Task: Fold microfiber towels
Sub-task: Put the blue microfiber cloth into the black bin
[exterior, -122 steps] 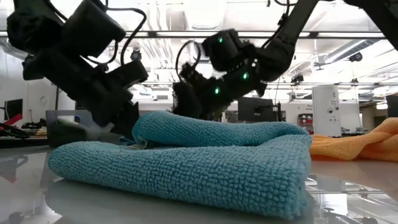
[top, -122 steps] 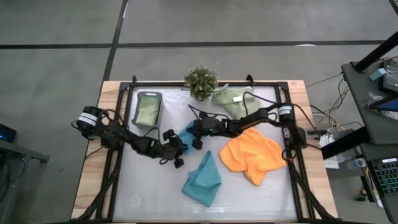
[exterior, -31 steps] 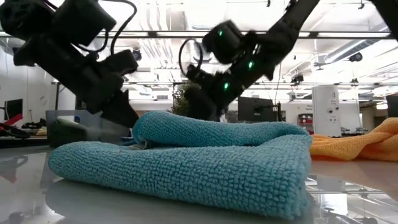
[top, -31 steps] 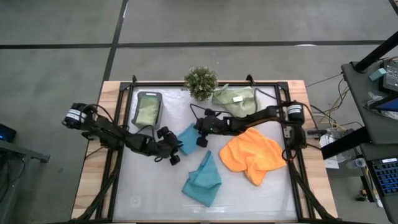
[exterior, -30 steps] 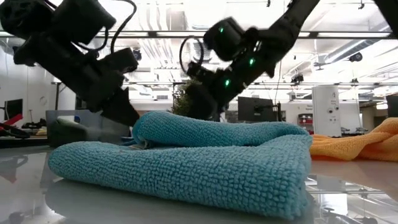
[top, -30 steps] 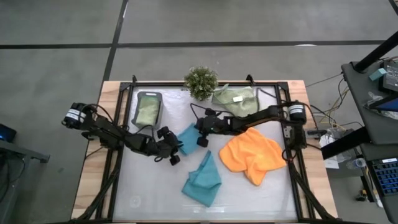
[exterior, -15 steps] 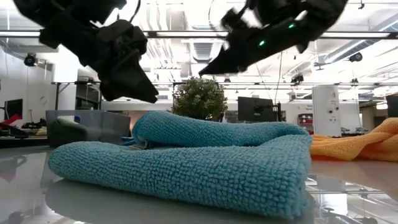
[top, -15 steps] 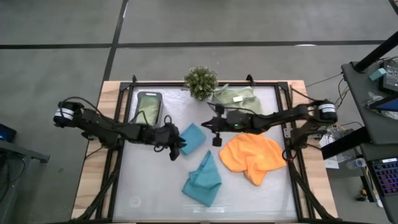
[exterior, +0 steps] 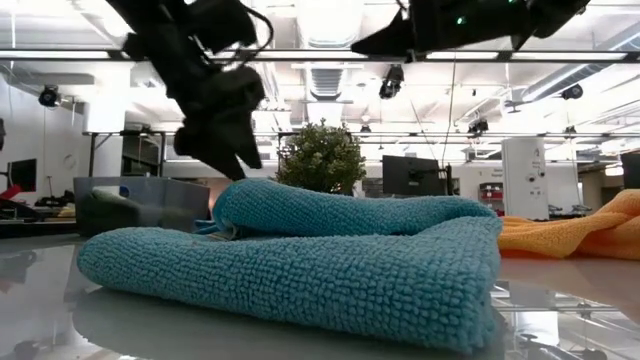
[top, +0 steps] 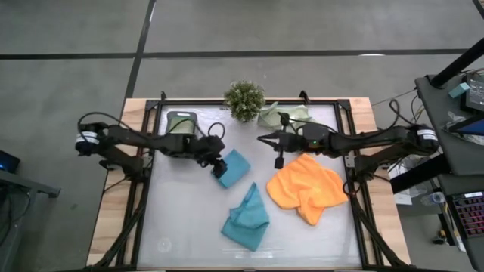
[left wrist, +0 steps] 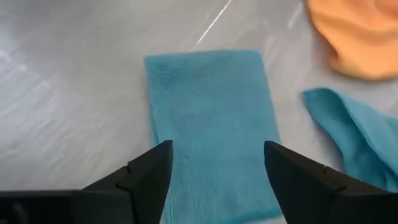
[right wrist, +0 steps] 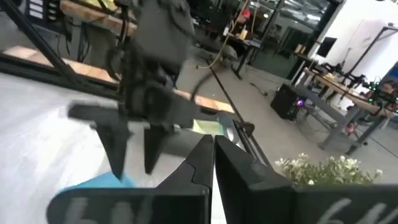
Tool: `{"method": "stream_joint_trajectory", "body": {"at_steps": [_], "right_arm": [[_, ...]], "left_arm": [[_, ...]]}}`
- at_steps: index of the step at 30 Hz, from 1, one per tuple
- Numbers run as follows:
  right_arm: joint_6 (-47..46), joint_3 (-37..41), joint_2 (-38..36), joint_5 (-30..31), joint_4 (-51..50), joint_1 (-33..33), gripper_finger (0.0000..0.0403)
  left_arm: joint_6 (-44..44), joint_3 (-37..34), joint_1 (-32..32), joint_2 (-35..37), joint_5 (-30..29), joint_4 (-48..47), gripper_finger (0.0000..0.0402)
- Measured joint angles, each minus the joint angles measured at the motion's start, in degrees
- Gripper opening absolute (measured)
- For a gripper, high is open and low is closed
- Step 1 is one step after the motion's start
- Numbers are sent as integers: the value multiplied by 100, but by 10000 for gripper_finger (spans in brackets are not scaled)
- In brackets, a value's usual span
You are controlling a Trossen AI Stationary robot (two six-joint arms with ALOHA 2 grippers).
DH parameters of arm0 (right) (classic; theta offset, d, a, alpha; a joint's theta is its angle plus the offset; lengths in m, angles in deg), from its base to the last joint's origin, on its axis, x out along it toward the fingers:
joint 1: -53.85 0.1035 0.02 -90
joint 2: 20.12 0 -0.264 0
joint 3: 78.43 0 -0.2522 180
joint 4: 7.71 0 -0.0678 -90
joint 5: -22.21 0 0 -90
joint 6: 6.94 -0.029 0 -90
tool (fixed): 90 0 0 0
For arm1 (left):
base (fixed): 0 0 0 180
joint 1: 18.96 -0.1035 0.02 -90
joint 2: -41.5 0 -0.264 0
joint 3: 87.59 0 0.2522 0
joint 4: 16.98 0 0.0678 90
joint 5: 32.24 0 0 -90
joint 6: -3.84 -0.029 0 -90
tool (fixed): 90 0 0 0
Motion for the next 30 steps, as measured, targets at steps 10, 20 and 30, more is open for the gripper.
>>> {"method": "stream_joint_trajectory", "body": {"at_steps": [10,20,30], "right_arm": [[166,80,-145,-1,-393,-12,9],[210,80,-143,0,-382,-39,9],[217,80,-141,1,-382,-39,9]], "left_arm": [[-103,552,-453,-1135,131,-268,242],[-286,591,-623,-1490,869,-168,242],[-286,601,-424,-1944,1096,126,235]]}}
